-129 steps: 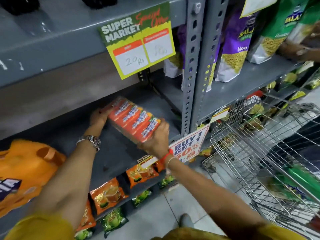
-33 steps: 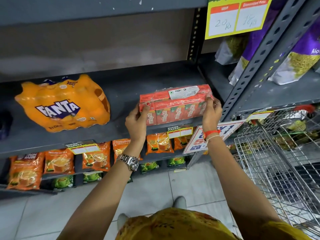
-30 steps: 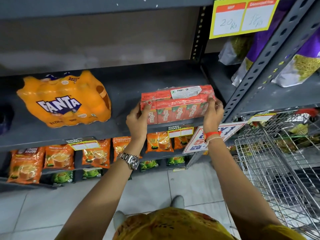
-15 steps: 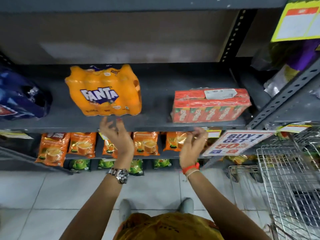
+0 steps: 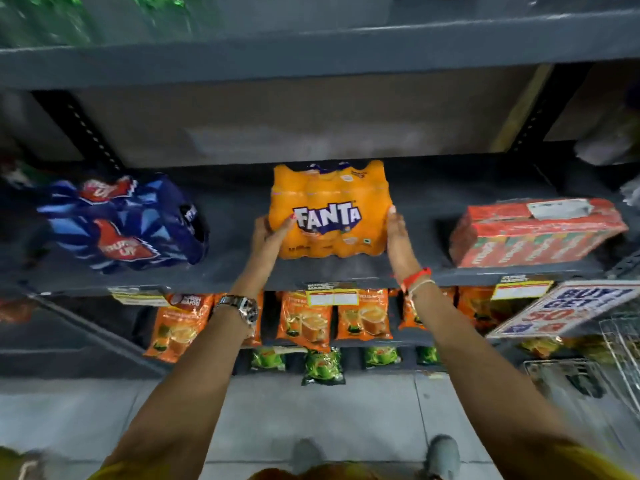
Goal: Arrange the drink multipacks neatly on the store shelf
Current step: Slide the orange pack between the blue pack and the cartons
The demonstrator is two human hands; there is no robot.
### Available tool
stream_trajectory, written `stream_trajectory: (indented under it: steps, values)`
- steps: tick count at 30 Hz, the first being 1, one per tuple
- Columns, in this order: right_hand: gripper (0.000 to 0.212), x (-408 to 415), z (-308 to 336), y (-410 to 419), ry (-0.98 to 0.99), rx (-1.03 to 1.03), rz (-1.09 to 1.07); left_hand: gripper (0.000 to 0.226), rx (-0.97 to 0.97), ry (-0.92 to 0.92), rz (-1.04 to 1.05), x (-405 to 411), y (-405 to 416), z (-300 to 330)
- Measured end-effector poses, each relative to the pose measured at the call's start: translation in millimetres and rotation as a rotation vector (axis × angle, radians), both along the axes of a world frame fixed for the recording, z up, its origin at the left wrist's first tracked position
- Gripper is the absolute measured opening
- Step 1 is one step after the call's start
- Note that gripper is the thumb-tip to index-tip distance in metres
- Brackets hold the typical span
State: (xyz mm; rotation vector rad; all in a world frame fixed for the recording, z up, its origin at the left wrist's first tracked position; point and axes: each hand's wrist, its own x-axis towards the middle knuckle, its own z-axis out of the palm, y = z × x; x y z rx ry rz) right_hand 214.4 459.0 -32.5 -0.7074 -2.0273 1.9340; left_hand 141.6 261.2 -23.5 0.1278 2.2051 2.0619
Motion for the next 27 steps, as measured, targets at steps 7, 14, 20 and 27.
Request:
stream_trajectory:
  steps: [7, 14, 20, 27]
  values:
    - [0.062, 18.7, 6.9, -27.1, -0.022, 0.038, -0.055, 0.043, -0.054, -0.028, -0.097, 0.6, -27.0, -4.2]
    - [0.086, 28.1, 6.7, -46.5, -0.041, 0.024, -0.088, 0.046, -0.024, -0.048, -0.070, 9.4, -37.9, -5.7]
    - [0.071, 28.5, 3.8, -45.8, -0.003, 0.010, -0.094, 0.044, -0.012, -0.034, -0.073, 11.0, -39.3, -4.1]
    - [0.085, 26.9, -1.6, -41.9, -0.019, -0.002, -0.064, 0.042, 0.014, -0.039, -0.036, 17.6, -34.5, -2.1]
